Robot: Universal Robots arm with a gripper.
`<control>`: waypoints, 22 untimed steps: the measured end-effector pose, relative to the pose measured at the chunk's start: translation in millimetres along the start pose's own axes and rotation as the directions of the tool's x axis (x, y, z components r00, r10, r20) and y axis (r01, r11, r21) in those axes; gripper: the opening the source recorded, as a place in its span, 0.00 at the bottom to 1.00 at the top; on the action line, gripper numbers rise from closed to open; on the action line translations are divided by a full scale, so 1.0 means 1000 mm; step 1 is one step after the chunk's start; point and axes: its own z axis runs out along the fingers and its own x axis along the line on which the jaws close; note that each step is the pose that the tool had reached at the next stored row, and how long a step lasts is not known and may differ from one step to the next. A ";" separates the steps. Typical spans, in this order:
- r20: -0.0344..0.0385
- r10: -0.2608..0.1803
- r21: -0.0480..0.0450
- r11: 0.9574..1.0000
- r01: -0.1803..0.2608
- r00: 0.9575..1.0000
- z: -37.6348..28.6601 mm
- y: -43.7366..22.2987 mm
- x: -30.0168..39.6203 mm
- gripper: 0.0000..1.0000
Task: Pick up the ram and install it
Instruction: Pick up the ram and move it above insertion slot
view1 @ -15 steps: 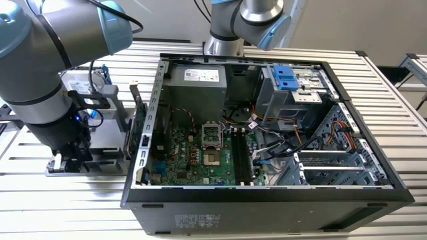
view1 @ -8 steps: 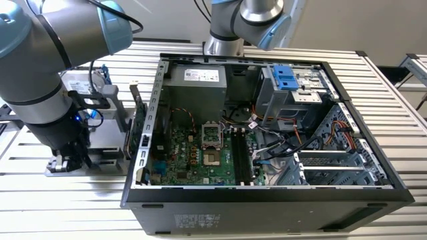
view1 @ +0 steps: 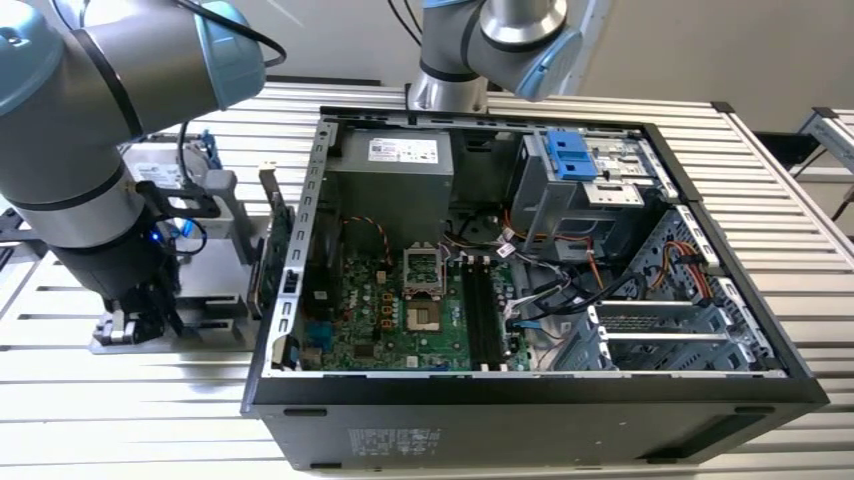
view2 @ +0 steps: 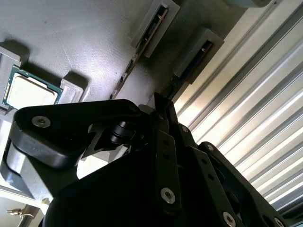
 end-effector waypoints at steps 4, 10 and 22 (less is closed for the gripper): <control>0.000 0.000 0.000 1.000 0.000 1.000 0.0000 0.0001 0.0000 0.00; 0.000 0.000 0.000 1.000 0.000 1.000 0.0000 -0.0001 0.0001 0.00; 0.000 0.000 0.000 1.000 0.000 1.000 -0.0066 0.0001 0.0002 0.00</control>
